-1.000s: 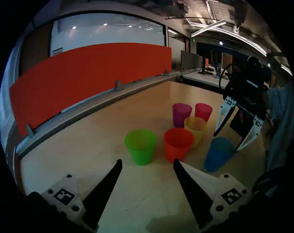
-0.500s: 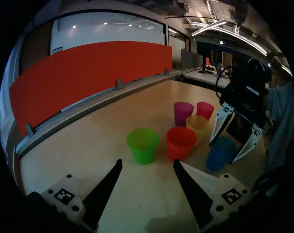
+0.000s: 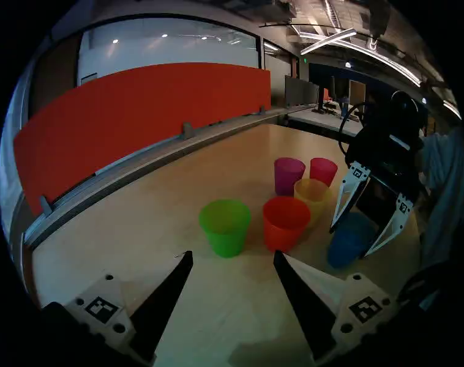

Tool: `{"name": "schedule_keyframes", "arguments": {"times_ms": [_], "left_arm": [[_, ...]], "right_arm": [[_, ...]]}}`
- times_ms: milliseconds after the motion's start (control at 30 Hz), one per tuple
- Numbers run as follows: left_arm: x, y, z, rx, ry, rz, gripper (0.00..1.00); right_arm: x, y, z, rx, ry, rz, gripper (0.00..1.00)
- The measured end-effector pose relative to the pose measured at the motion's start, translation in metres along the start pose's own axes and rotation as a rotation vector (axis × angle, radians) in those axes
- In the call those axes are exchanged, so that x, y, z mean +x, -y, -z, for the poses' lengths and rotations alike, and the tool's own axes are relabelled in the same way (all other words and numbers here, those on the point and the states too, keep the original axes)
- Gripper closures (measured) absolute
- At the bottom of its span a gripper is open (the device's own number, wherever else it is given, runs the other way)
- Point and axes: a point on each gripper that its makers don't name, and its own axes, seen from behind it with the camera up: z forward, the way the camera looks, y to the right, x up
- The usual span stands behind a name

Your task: Pour water

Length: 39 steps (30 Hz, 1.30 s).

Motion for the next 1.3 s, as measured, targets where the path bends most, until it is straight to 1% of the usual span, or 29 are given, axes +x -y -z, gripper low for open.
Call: {"name": "schedule_keyframes", "arguments": {"times_ms": [200,467,600,900,1067,1300], "left_arm": [[0.000,0.001,-0.002,0.000,0.010,-0.001,0.02],[-0.003,-0.001,-0.011,-0.018,0.041,0.000,0.02],[-0.004,0.002,-0.018,-0.018,0.057,0.006,0.02],[-0.009,0.010,-0.034,-0.018,0.097,0.038,0.02],[-0.010,0.009,-0.042,-0.027,0.113,0.045,0.02],[-0.009,0.010,-0.054,-0.030,0.134,0.035,0.02]], "right_arm": [[-0.001,0.002,0.006,0.002,-0.004,-0.005,0.09],[0.013,-0.002,0.024,-0.029,-0.056,-0.018,0.09],[0.022,-0.005,0.036,-0.046,-0.086,-0.024,0.09],[0.044,-0.010,0.061,-0.085,-0.165,-0.030,0.09],[0.054,-0.011,0.072,-0.094,-0.204,-0.039,0.09],[0.062,-0.014,0.081,-0.110,-0.237,-0.043,0.09]]}}
